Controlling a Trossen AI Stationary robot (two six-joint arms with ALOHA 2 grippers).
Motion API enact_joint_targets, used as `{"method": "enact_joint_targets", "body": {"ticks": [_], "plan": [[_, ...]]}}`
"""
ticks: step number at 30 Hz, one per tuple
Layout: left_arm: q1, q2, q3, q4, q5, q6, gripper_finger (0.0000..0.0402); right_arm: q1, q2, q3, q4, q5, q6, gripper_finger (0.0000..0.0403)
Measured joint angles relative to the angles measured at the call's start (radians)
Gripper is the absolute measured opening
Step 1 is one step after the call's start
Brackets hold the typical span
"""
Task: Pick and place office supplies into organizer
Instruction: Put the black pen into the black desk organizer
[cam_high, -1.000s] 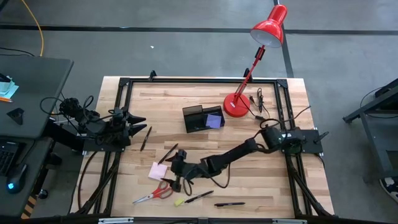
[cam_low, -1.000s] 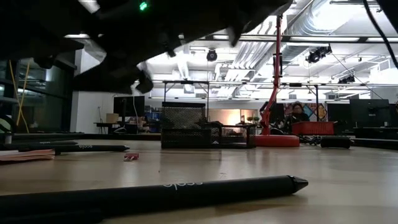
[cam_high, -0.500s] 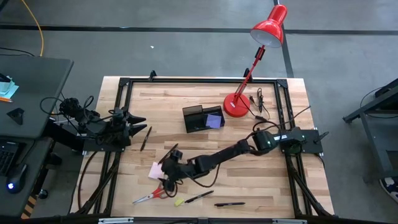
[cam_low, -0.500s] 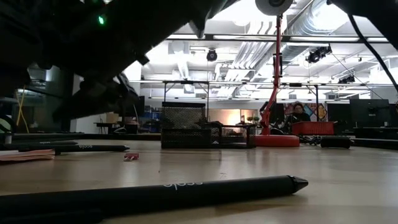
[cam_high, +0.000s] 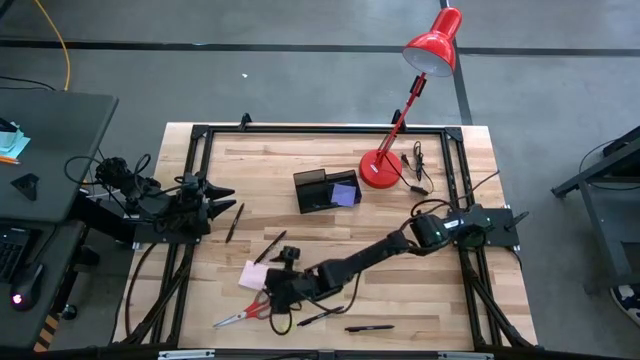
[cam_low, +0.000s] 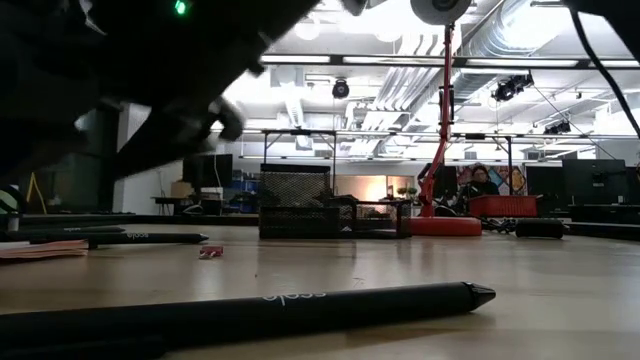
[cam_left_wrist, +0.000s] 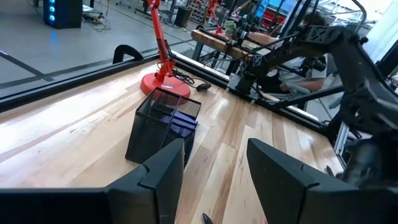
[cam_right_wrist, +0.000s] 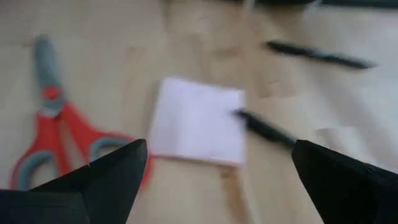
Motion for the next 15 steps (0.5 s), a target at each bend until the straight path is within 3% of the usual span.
{"method": "enact_joint_targets", "body": {"ticks": [2,4,11,15], "plan": [[0.0,0.0,0.0,0.0,0.0,0.0,0.0168,0.016,-0.029,0.0,-0.045,0.104,0.02,0.0389],[0.0,0.0,0.0,0.0,0.0,0.0,0.0168,0.039,-0.063,0.0,-0.081,0.127,0.037,0.0388],[0.0,0.0,0.0,0.0,0.0,0.0,0.0168,0.138,-0.122,0.0,0.07,-0.059,-0.119,0.0387],[0.0,0.0,0.0,0.001,0.0,0.0,0.0168,0.175,-0.159,0.0,0.011,-0.004,-0.153,0.0387]]}}
